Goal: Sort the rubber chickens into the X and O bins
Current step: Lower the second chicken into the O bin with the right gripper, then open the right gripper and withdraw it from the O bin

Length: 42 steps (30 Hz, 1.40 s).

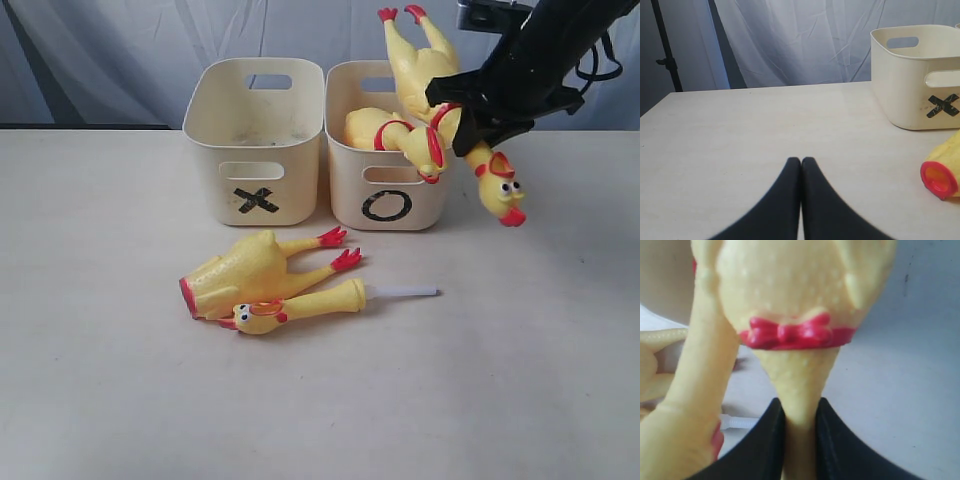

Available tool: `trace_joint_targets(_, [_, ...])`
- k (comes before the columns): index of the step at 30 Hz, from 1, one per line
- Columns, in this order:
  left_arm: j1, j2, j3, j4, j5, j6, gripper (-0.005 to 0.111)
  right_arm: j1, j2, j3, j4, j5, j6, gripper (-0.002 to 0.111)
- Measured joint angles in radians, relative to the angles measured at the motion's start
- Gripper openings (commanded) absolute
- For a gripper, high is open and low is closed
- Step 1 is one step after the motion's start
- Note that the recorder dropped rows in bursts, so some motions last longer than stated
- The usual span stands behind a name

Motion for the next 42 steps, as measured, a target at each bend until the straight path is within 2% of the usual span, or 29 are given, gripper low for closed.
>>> trace_joint_targets(17, [0.000, 0.000, 0.000, 0.000, 0.000, 0.000, 0.000, 0.000, 0.002, -0.013, 0.031, -0.019, -0.011, -0.001])
trace_joint_targets(19, [0.000, 0.000, 0.000, 0.000, 0.000, 0.000, 0.000, 0.000, 0.002, -0.013, 0.031, -0.021, -0.015, 0.004])
trace_joint_targets(24, [0.000, 0.000, 0.000, 0.000, 0.000, 0.000, 0.000, 0.000, 0.002, -0.013, 0.031, -0.021, -0.018, 0.036])
trace_joint_targets(26, [0.000, 0.000, 0.000, 0.000, 0.000, 0.000, 0.000, 0.000, 0.002, -0.015, 0.038, -0.024, -0.020, 0.043])
trace_joint_targets(42, [0.000, 0.000, 0.000, 0.000, 0.000, 0.000, 0.000, 0.000, 0.002, -0.024, 0.049, -0.040, -0.024, 0.044])
